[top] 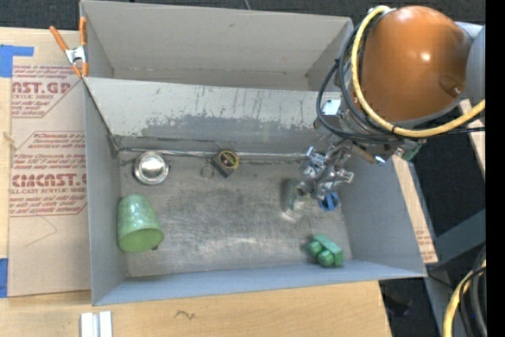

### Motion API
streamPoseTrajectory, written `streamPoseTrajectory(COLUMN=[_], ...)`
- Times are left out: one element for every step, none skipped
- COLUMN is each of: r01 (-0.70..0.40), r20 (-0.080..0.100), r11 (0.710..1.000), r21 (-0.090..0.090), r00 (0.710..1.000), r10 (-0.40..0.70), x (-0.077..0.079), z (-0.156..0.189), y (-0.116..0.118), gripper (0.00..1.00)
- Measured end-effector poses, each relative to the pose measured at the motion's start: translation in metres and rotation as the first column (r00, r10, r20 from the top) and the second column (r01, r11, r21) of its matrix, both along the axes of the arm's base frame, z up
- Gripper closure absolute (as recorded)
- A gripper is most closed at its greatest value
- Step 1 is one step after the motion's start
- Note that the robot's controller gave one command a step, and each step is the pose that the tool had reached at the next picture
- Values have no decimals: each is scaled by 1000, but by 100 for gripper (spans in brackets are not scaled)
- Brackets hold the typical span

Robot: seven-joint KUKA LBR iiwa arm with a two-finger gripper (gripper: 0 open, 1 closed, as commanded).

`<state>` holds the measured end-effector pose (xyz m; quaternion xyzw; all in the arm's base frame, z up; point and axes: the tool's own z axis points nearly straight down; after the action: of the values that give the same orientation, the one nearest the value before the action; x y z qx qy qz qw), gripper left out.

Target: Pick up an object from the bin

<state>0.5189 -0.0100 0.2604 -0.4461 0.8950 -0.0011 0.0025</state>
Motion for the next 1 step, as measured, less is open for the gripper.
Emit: streamPoseTrajectory(r01=[-1], r20=[-3], r11=[1000], r21=[2], r00=[1000], r10=[1], x=[0], z=[-1], y=[1], gripper=[0])
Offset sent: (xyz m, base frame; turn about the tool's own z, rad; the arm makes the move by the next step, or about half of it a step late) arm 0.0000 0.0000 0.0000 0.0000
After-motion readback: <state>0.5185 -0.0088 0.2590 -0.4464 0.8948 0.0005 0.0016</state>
